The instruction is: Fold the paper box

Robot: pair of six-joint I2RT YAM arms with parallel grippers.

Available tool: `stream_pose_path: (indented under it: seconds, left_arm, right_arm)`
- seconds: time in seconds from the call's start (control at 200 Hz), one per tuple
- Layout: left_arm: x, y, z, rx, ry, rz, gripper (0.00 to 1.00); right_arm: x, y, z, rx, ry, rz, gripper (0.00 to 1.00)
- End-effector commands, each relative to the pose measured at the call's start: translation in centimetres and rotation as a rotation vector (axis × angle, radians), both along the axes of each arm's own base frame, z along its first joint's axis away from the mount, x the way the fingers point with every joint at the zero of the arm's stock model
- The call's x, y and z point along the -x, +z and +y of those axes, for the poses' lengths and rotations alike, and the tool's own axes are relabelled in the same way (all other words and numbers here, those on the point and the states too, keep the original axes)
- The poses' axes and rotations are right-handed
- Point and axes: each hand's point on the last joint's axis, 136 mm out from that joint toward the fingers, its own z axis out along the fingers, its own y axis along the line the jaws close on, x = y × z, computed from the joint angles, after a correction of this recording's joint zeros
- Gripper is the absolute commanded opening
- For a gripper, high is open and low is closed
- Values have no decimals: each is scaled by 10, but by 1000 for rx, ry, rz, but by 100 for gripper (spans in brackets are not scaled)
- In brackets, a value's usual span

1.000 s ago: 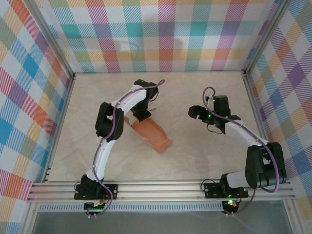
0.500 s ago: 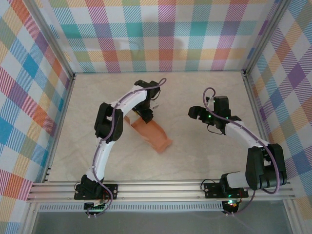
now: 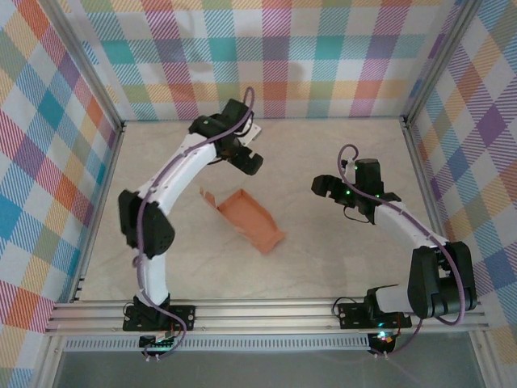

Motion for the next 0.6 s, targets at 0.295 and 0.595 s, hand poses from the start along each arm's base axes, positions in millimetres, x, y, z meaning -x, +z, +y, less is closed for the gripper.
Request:
stream_pose_path:
  seconds: [0.295,0.595]
  left_arm:
    - [69,91,117,255,450,-449,100]
    - [158,21,234,263,970,-475,100]
  right_arm:
    - [-6,-1,28,-153,100,28,94]
    - [-13,-6,51,-171,139,58,100]
